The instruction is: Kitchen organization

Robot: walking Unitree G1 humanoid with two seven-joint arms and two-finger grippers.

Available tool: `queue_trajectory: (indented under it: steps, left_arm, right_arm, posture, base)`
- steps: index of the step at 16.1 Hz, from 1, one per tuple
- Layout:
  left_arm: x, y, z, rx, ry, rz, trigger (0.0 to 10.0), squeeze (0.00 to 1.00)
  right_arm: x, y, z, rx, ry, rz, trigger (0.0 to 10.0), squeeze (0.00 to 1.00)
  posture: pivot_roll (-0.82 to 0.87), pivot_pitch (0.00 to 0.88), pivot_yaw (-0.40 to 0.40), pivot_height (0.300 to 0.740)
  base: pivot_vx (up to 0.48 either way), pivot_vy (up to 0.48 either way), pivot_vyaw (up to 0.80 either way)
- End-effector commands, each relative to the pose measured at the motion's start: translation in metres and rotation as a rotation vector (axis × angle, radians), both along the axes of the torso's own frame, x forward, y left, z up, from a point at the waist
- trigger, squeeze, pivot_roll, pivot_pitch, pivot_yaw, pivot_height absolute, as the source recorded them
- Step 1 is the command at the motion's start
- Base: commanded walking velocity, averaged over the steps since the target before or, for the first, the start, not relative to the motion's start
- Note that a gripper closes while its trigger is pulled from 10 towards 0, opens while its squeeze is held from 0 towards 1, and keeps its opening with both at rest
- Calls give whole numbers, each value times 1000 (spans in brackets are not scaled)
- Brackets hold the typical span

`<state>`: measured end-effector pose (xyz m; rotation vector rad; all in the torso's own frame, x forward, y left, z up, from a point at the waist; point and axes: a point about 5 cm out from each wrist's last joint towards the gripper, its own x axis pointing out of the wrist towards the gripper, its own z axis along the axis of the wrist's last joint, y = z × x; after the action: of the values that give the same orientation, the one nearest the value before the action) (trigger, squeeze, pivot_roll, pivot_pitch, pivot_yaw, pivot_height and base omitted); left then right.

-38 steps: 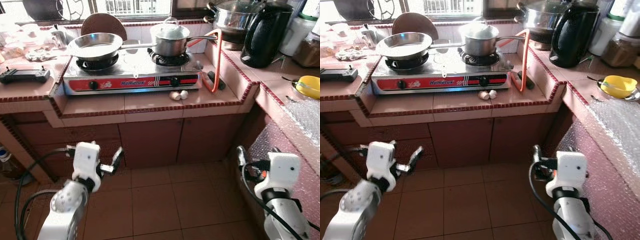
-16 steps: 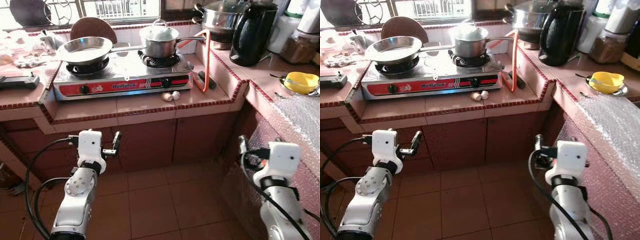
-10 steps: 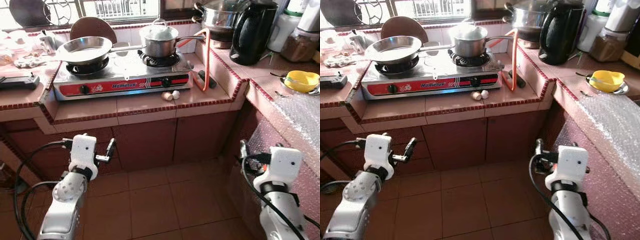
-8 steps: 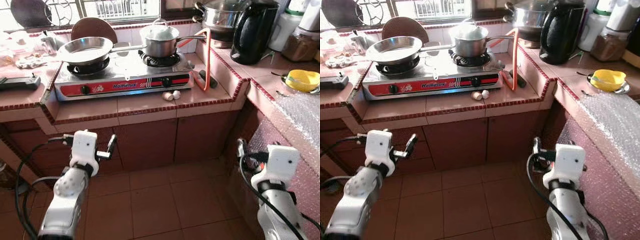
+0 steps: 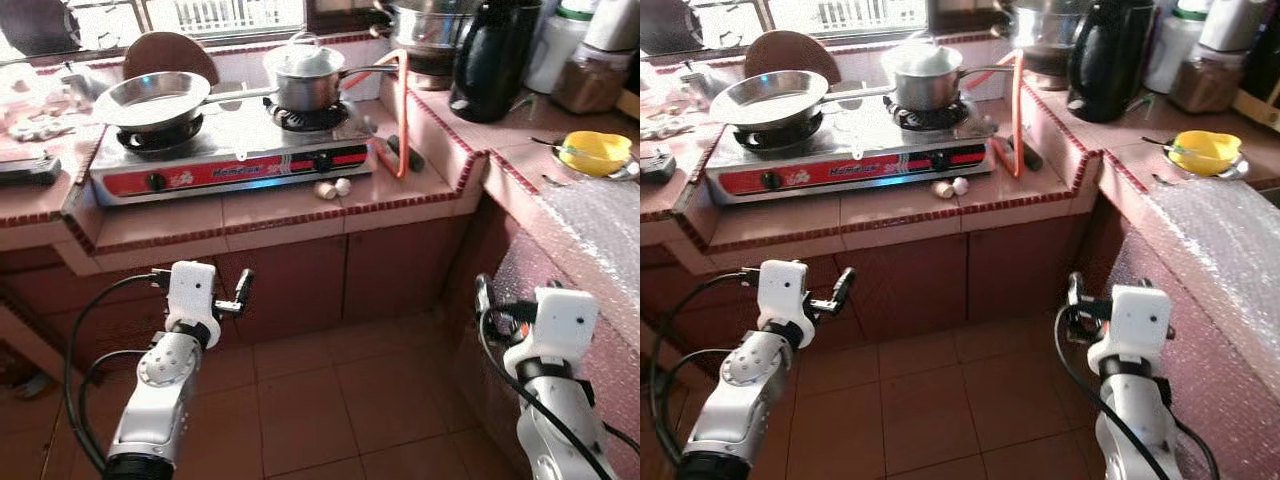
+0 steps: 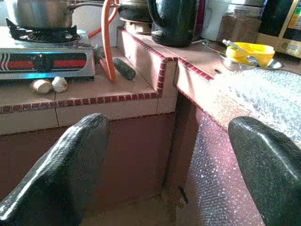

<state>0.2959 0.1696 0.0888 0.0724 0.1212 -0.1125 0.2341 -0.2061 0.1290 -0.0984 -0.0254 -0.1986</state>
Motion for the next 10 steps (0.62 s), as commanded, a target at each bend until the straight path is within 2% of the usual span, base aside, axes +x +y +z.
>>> queue_trajectory:
  steps: [1, 4, 10]
  left_arm:
    - [3, 0, 2, 4, -8, 5, 10000, 0]
    - [11, 4, 4, 13, -12, -5, 10000, 0]
    - [24, 2, 8, 1, -24, -11, 10000, 0]
  right_arm:
    - [-1, -3, 4, -15, -13, -13, 10000, 0]
    - [3, 2, 6, -17, -22, -5, 10000, 0]
    - [2, 0, 7, -25, -31, -17, 10000, 0]
  posture:
    - [-59, 0, 42, 740]
    - [-60, 0, 49, 740]
    - [-72, 0, 63, 740]
  base:
    - [0, 0, 0]
    - [0, 0, 0]
    - [0, -321, 0]
